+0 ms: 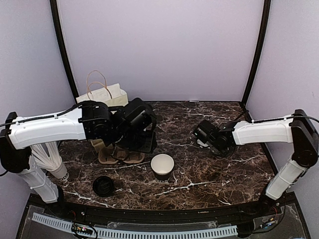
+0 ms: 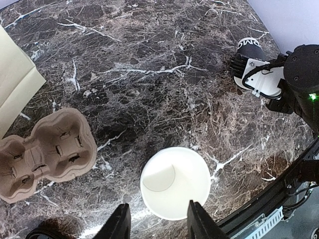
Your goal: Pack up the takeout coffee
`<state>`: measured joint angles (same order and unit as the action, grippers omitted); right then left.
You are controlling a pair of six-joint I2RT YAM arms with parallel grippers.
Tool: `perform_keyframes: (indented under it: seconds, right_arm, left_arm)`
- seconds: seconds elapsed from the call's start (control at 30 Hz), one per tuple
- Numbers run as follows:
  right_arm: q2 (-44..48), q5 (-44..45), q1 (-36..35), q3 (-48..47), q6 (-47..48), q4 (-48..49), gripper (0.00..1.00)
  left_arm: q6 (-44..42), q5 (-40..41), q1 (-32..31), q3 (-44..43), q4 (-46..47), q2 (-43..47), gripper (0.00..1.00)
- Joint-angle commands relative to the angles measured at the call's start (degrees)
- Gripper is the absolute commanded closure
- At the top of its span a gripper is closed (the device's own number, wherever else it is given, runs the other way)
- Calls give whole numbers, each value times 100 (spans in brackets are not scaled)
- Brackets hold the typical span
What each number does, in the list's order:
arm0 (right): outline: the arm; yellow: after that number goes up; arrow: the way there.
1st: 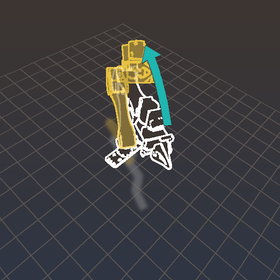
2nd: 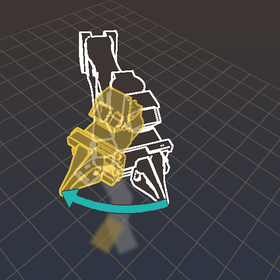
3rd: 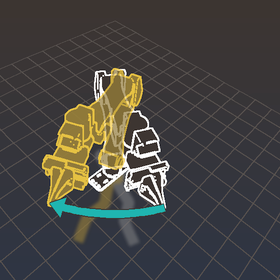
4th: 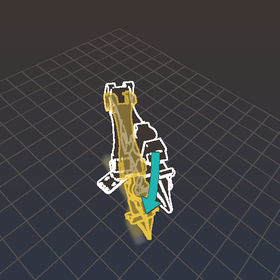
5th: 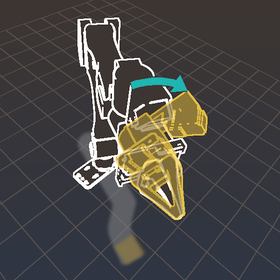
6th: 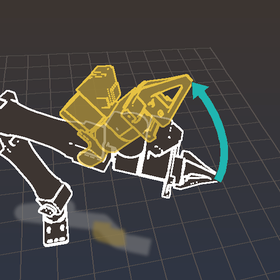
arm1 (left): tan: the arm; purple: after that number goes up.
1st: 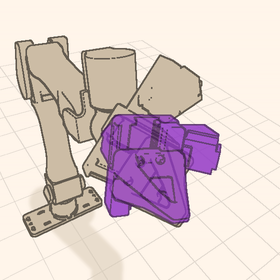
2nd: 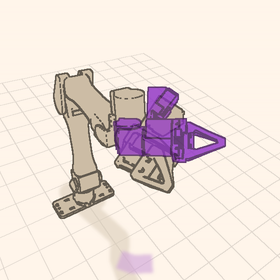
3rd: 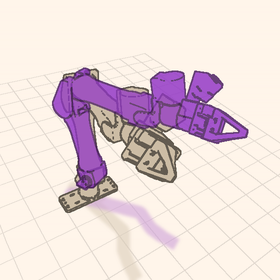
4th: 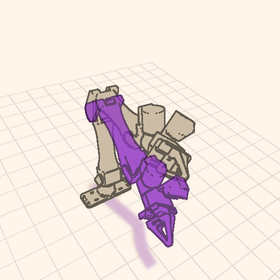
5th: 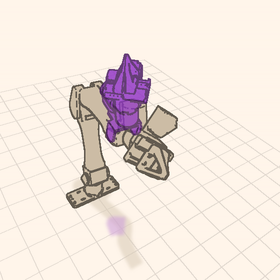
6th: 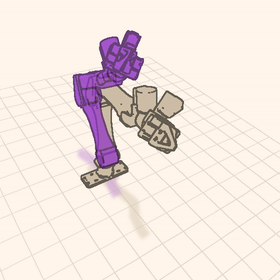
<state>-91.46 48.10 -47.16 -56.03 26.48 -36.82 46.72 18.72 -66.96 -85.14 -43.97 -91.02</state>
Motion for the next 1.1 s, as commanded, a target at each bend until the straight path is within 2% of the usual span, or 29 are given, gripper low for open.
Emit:
perform_keyframes:
  seconds: [0.0,0.07,0.2,0.37,0.6,0.8,1.07]
  right_arm:
    - [98,534,162,-7,239,404,95]
    - [243,400,279,-197,252,352,100]
    - [763,-475,646,-807,120,38,100]
    - [950,-2055,1856,-1634,-316,-538,100]
    - [515,-4032,3751,-2243,-679,-1197,100]
    - [38,-5579,5052,-2582,-902,-1632,100]
    - [-674,-6760,5994,-2874,-1170,-1983,100]
  left_arm:
    - [6,33,25,164,160,344,58]
    - [4,21,25,222,200,386,58]
    - [7,11,25,428,302,571,58]
    - [-90,-57,25,828,642,782,58]
    - [-765,-474,23,928,862,826,58]
    - [-879,-444,16,1261,1018,1180,58]
    - [-954,-338,16,1498,965,1454,57]
